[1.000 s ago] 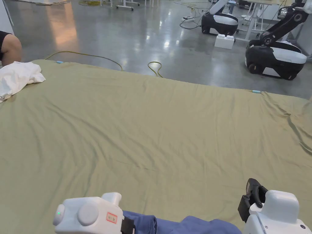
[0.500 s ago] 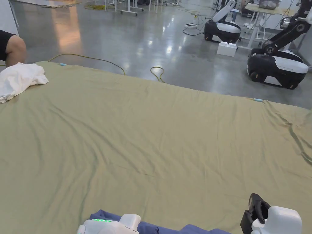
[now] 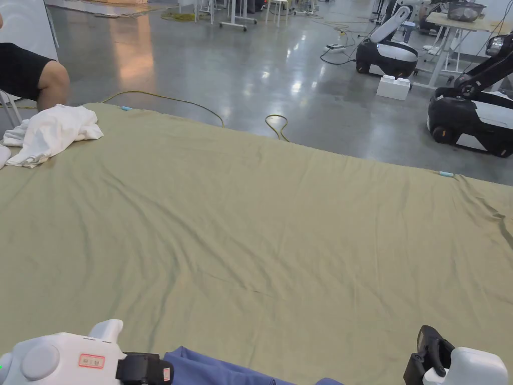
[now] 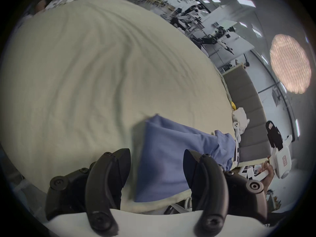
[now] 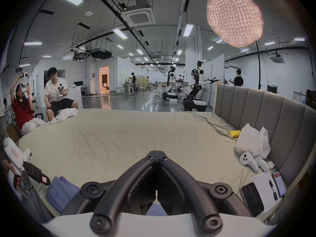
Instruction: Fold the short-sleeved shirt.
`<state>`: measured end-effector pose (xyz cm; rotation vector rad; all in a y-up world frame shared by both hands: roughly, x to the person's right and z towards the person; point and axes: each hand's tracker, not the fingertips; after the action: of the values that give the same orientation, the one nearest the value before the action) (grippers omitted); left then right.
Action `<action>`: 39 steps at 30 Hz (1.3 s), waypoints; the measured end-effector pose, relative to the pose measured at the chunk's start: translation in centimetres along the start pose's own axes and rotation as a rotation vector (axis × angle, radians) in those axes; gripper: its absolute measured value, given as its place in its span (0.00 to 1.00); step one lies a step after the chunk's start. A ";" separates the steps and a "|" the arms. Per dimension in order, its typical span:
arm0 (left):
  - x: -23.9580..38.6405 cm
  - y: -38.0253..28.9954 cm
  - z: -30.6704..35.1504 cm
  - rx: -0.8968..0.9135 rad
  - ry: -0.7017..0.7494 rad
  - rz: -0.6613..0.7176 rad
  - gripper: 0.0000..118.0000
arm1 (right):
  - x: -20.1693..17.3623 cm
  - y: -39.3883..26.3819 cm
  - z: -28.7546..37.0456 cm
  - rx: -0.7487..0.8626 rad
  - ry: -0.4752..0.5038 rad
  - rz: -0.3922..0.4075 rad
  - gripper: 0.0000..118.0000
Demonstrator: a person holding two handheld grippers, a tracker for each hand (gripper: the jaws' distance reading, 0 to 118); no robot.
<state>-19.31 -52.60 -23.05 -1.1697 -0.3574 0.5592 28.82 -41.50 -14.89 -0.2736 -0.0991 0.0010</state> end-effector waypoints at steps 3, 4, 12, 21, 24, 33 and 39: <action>-2.1 -0.1 -1.3 -0.015 -0.079 0.079 0.60 | 0.0 0.1 -0.1 -0.002 -0.001 -0.002 0.00; -2.6 -0.2 -1.8 -0.024 -0.112 0.099 0.60 | 0.0 0.1 -0.1 -0.002 -0.001 -0.005 0.00; -4.5 -0.6 -4.9 -0.061 -0.398 0.150 0.59 | -0.1 0.3 -0.2 -0.001 -0.001 -0.010 0.00; -2.6 -1.6 -4.8 -0.066 -0.393 0.125 0.12 | -0.4 0.0 -0.1 -0.011 0.001 -0.001 0.00; -1.9 -1.5 -2.8 -0.013 -0.407 0.095 0.11 | -0.4 0.0 0.0 -0.011 0.001 0.005 0.00; -0.2 2.8 6.9 0.106 -0.202 -0.059 0.11 | -0.4 0.1 -0.2 -0.009 0.009 0.011 0.00; 3.6 3.8 11.0 0.140 0.103 -0.129 0.11 | -0.4 0.0 -0.3 -0.007 0.019 0.000 0.00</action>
<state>-23.16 -41.03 -22.70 -1.0286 -0.2984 0.4031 28.42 -41.63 -15.24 -0.2811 -0.0806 -0.0016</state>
